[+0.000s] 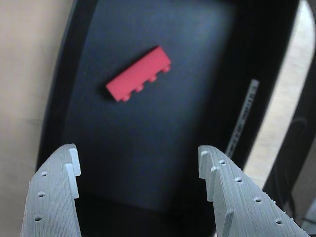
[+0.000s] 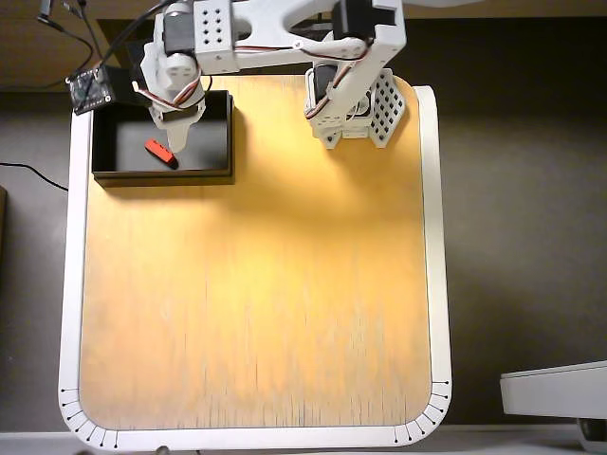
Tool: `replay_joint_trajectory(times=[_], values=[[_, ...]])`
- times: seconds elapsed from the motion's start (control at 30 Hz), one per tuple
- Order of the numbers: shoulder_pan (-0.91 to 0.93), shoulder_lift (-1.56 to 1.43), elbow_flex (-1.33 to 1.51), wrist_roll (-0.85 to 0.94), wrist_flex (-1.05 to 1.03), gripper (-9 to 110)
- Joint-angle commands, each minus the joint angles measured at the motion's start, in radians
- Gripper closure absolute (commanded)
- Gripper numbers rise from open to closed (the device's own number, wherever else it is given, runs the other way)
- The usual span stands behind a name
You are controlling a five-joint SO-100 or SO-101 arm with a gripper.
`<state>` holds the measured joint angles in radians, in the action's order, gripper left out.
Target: Grasp a lego block and put it in the bin.
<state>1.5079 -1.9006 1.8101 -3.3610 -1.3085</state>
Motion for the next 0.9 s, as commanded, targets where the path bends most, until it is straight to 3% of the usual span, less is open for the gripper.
replay_joint_trajectory(times=[0.0,0.3,0.43,0.87], values=[[0.003,-0.179,-0.132,0.012,-0.032,83],[-0.192,-0.314,-0.132,0.175,0.015,100],[-0.318,-0.353,-0.132,0.198,0.026,101],[-1.011,-0.354,-0.130,0.318,0.140,101]])
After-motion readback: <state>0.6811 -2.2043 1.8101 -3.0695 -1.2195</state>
